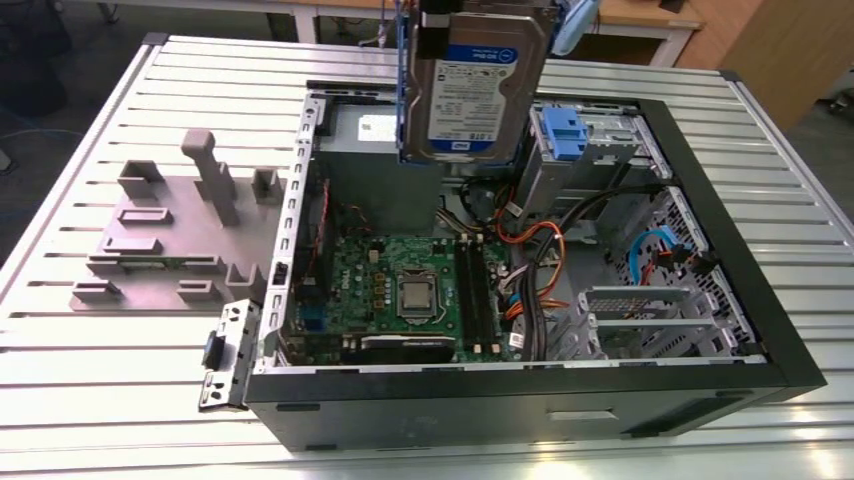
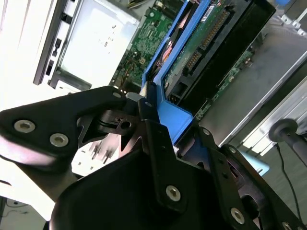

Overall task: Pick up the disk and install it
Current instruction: 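Pick up the disk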

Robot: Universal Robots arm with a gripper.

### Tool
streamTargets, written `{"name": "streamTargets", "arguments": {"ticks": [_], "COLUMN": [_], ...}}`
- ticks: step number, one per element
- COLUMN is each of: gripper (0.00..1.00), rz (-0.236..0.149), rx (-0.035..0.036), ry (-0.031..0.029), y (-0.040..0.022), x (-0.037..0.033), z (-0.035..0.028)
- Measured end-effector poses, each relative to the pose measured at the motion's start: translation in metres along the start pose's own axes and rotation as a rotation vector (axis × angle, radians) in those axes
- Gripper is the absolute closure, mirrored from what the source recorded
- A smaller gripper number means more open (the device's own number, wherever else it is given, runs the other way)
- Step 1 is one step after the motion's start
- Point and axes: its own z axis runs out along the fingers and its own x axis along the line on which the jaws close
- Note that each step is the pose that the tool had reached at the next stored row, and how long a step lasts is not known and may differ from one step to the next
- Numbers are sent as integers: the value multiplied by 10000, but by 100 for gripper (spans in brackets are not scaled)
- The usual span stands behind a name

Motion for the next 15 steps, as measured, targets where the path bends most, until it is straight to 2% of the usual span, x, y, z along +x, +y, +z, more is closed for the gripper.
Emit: {"name": "streamTargets", "arguments": {"ticks": [8, 15], "gripper": [64, 64], "rz": [8, 32], "rx": [1, 0], "ry": [-1, 0], "y": [-145, -232], "x": [46, 108], "z": [8, 19]}}
